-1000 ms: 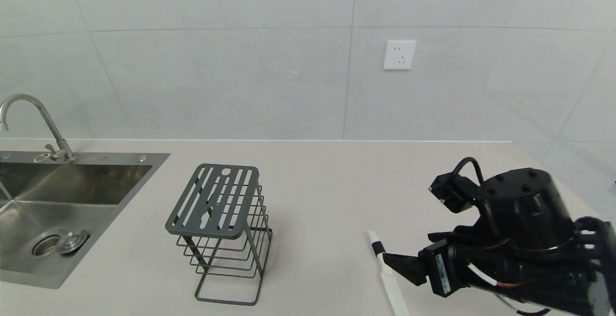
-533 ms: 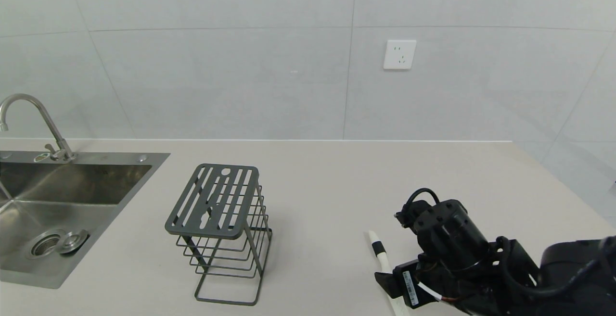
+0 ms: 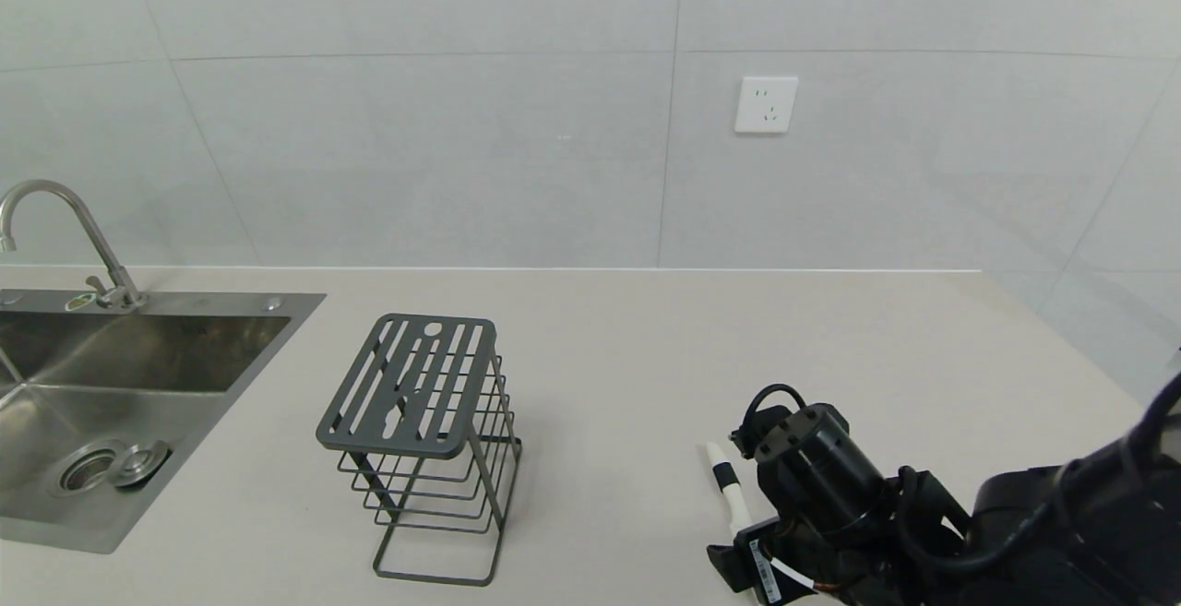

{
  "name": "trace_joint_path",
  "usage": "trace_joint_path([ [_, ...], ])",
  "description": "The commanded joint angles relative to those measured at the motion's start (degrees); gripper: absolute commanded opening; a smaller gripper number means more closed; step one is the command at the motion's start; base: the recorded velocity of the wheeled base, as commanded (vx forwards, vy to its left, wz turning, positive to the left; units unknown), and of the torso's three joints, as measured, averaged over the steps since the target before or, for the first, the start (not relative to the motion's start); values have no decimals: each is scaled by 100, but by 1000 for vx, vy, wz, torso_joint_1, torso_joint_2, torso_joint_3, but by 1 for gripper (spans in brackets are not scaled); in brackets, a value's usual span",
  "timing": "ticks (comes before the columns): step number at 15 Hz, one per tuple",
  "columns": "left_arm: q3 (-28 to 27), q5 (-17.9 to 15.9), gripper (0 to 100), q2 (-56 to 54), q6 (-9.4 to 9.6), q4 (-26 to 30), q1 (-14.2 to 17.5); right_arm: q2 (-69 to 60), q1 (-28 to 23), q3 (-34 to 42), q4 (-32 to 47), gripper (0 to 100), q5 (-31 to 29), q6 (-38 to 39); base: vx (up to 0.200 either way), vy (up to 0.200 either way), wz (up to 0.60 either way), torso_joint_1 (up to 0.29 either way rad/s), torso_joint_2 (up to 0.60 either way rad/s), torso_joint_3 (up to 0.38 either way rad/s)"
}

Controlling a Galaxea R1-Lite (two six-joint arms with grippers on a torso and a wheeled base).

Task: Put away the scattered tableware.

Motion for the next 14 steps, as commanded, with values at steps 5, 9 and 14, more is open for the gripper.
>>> trace_joint_path([
  [5,0,-9,100,7,-1,-1,2,546,-310,-351,-25,100,-1,-58,0,0,0,0,0,0],
  [9,0,-9,100,7,-1,-1,2,713,-310,-439,-86,100,-1,-67,0,0,0,0,0,0],
  [14,0,-9,100,7,-1,-1,-7,959,-266,-703,-201,100,-1,-243,0,0,0,0,0,0],
])
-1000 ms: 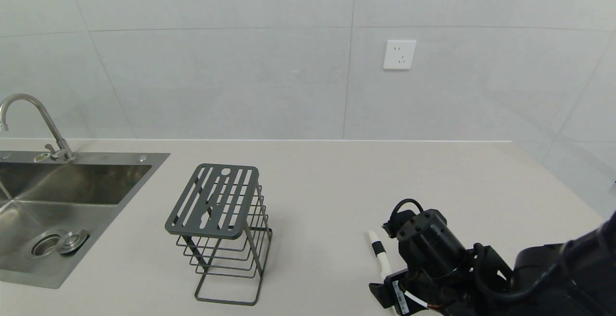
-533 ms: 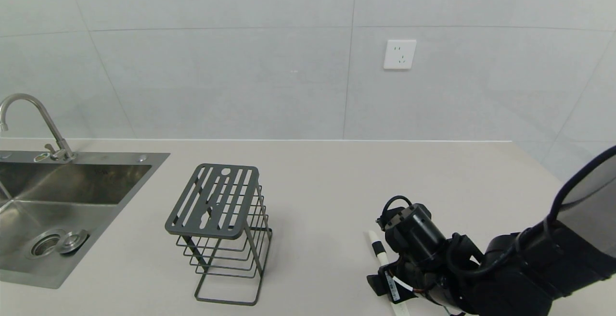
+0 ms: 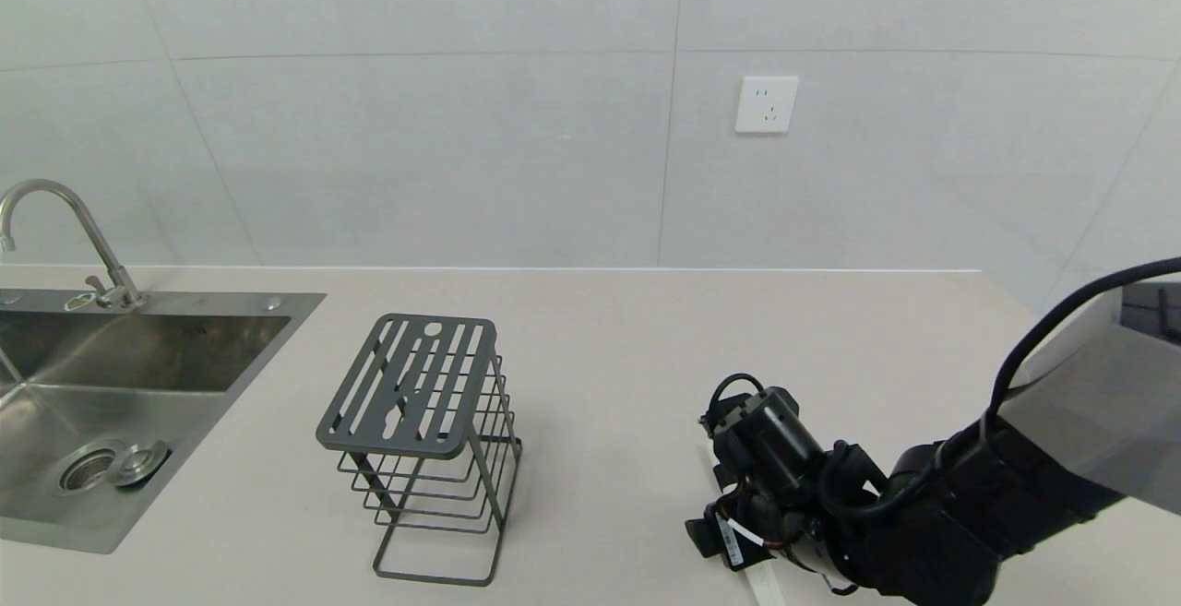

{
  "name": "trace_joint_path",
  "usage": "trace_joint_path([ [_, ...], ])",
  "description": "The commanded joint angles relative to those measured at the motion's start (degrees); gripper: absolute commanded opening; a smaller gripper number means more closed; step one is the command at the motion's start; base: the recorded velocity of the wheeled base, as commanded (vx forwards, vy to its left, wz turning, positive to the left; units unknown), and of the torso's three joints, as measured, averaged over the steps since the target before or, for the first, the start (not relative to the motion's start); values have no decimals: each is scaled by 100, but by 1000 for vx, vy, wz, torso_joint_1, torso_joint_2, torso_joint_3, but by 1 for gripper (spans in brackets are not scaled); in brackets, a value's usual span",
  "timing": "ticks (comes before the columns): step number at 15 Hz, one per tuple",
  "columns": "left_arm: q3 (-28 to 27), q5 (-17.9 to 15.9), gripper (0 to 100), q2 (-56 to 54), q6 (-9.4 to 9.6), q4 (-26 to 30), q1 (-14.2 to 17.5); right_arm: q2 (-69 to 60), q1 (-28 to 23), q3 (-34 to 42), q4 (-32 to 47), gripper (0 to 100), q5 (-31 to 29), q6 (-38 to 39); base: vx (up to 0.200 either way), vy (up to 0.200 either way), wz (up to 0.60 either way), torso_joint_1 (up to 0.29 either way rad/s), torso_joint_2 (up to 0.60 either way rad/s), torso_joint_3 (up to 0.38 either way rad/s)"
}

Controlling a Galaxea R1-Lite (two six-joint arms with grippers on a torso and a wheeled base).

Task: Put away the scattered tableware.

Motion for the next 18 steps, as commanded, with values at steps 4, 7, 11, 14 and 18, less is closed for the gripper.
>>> trace_joint_path([
  [4,0,2,100,7,-1,-1,-5,20,18,160,-1,100,8,7,0,0,0,0,0,0],
  [7,0,2,100,7,-1,-10,-5,37,18,230,-1,0,25,25,0,0,0,0,0,0],
  [11,0,2,100,7,-1,-10,-5,11,18,318,-1,0,43,51,0,0,0,0,0,0],
  [14,0,2,100,7,-1,-1,-5,-7,-26,247,-36,0,61,51,0,0,0,0,0,0],
  [18,0,2,100,7,-1,-1,-5,-508,-26,45,-475,0,236,-151,0,0,0,0,0,0],
])
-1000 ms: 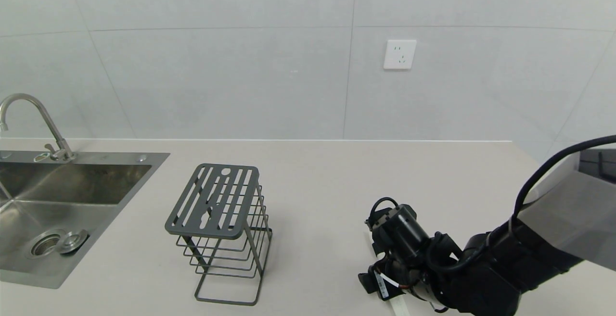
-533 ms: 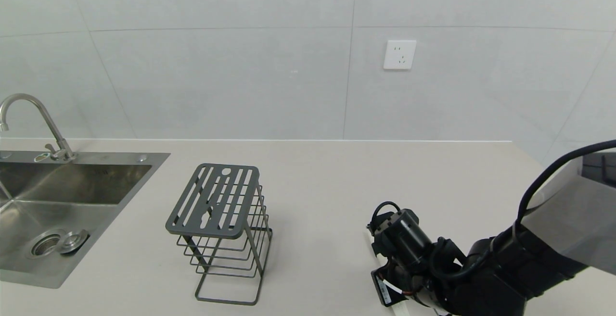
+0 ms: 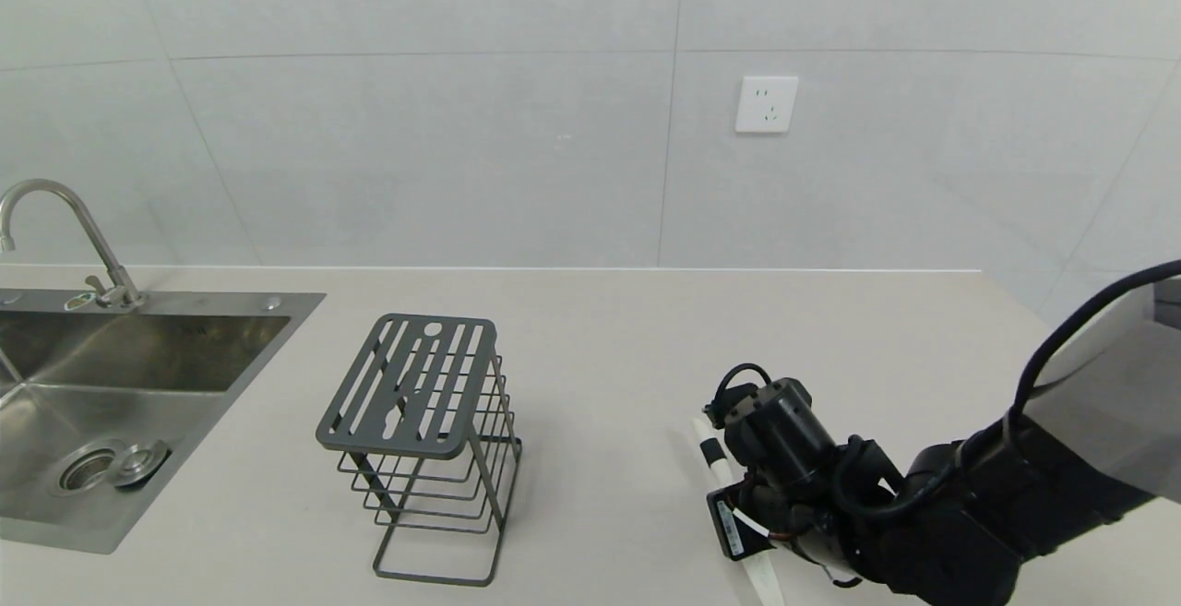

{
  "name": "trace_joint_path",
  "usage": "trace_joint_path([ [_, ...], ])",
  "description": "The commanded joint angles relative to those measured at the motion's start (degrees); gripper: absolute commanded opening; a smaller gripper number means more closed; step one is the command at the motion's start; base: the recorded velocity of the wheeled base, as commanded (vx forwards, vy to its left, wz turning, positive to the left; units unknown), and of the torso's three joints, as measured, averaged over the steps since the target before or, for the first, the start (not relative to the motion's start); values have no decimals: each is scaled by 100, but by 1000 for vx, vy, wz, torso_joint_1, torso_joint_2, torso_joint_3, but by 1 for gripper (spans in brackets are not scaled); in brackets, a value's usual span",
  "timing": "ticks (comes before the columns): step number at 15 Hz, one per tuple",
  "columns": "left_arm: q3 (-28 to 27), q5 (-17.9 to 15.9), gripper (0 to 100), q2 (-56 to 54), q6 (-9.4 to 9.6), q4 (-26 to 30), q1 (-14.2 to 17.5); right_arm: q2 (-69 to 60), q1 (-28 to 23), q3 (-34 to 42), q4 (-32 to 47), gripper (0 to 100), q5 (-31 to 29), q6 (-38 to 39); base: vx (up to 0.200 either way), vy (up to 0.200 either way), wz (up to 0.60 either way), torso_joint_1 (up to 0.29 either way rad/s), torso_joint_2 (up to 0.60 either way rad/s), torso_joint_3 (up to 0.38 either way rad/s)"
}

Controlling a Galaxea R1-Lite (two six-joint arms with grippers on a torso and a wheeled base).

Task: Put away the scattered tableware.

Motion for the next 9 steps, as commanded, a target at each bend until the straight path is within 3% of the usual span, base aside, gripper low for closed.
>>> trace_joint_path([
  [1,0,-1,100,7,-1,-1,1,-417,0,-98,-175,0,115,-67,0,0,0,0,0,0],
  [4,0,-1,100,7,-1,-1,1,-795,8,-63,-245,0,185,-85,0,0,0,0,0,0],
  [6,0,-1,100,7,-1,-1,1,-1138,-106,-80,-808,0,484,-304,0,0,0,0,0,0],
  [9,0,-10,100,7,8,-1,1,-1525,-545,78,-1704,0,1363,-1895,0,0,0,0,0,0],
])
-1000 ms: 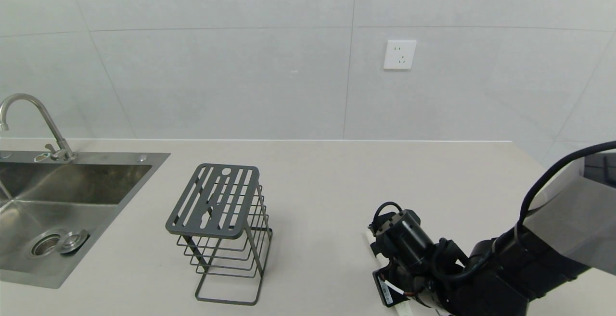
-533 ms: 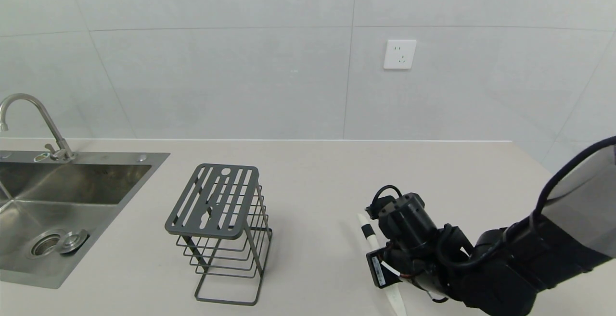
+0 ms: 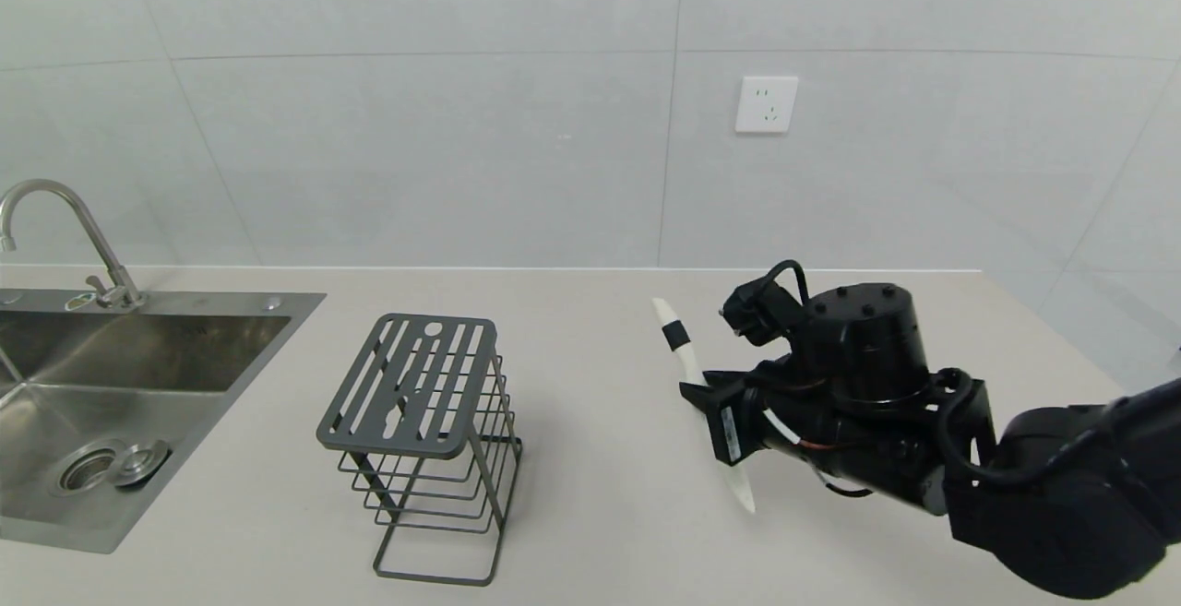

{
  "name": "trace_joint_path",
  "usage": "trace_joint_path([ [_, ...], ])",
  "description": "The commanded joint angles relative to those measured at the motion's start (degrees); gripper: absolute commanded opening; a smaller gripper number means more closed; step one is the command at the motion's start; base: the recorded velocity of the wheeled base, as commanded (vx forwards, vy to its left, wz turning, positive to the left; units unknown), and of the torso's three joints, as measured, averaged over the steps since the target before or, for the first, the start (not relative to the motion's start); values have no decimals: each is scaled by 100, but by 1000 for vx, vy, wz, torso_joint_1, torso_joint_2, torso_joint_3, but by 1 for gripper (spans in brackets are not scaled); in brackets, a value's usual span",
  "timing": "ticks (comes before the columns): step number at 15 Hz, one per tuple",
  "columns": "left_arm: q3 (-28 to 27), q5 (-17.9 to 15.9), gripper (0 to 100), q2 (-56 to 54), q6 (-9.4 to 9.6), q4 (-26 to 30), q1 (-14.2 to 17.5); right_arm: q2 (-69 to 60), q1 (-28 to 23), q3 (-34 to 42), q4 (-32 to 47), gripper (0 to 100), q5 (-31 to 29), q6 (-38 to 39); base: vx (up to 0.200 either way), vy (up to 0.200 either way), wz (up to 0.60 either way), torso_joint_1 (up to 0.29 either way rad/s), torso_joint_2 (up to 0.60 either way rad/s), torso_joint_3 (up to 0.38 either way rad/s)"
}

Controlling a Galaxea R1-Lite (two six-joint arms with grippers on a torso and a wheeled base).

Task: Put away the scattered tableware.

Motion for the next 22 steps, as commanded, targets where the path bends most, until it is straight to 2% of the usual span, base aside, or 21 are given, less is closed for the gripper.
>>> trace_joint_path([
  [1,0,1,100,7,-1,-1,1,-430,-338,118,-174,0,559,-655,0,0,0,0,0,0],
  [3,0,-25,100,7,-1,-1,1,-615,-558,337,-191,0,1437,-1692,0,0,0,0,0,0],
  [4,0,-25,100,7,-1,-1,1,-624,-575,346,-191,0,1490,-1762,0,0,0,0,0,0],
  [6,0,-25,100,7,-1,-1,1,-747,-795,566,-165,0,2642,-3406,0,0,0,0,0,0],
  [7,0,-25,100,7,-1,-1,1,-755,-848,557,-130,0,2949,-3845,0,0,0,0,0,0],
  [9,0,-25,100,7,8,-1,1,-791,-822,504,-138,0,3169,-3968,0,0,0,0,0,0],
  [13,0,-17,100,7,-18,-10,1,-1265,-444,979,-174,0,3195,-4127,0,0,0,0,0,0],
  [15,0,-34,100,7,-9,-10,1,-1388,-417,1023,-191,0,3195,-4135,0,0,0,0,0,0],
  [16,0,-184,100,7,131,-45,1,-1476,-417,1005,-270,0,3204,-4127,0,0,0,0,0,0],
  [17,0,-377,100,7,439,-528,10,-1511,-444,997,-288,0,3204,-4109,0,0,0,0,0,0],
  [18,0,-456,100,7,597,-1592,10,-1555,-452,1058,-288,0,3204,-4109,0,0,0,0,0,0],
  [19,0,-649,100,7,641,-2181,10,-1573,-444,1084,-288,0,3204,-4109,0,0,0,0,0,0],
  [20,0,-772,100,7,483,-2479,1,-1573,-435,1111,-305,0,3222,-4109,0,0,0,0,0,0],
  [21,0,-834,100,7,140,-2717,1,-1582,-408,1111,-323,0,3248,-4109,0,0,0,0,0,0],
  [22,0,-1054,100,7,-97,-2840,1,-1582,-356,1067,-323,0,3257,-4109,0,0,0,0,0,0],
])
